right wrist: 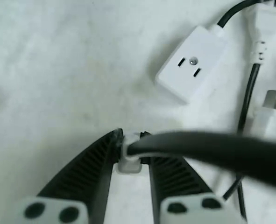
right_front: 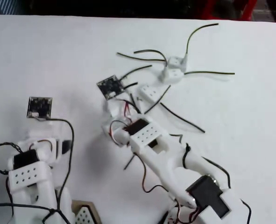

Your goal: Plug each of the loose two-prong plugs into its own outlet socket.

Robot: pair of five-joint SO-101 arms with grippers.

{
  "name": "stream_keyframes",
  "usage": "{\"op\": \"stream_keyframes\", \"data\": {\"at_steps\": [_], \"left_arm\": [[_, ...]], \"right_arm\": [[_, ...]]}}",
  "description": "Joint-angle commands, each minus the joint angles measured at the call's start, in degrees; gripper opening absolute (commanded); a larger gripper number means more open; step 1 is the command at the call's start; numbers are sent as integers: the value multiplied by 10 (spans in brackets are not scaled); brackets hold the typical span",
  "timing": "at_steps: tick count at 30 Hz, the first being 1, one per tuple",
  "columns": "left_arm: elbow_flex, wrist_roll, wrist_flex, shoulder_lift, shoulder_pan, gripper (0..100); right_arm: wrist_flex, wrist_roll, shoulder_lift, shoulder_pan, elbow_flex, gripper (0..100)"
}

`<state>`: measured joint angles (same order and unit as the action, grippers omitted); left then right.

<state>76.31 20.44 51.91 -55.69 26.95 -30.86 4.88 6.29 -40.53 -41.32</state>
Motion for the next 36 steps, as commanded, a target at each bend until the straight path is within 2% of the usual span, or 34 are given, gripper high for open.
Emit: {"op": "stream_keyframes", "data": {"at_steps": [1,5,12,18,24,28,36], "left_arm": [[-1,-2,-11,-12,5,305],[-1,-2,-11,-12,5,305],[-1,-2,-11,-12,5,305],[-1,-2,-11,-12,5,305],[-1,-2,-11,-12,5,305],[-1,-2,-11,-12,5,305],[-1,-2,-12,-12,5,305]], "right_arm": [[-7,-7,-9,9,6,16],[7,-9,-38,8,4,16],[6,-55,-46,-27,-11,16],[7,-103,-47,-27,-23,16],[3,-106,-47,-29,-25,16],[3,-154,-47,-29,-39,16],[-22,-154,-31,-29,-34,16]]}}
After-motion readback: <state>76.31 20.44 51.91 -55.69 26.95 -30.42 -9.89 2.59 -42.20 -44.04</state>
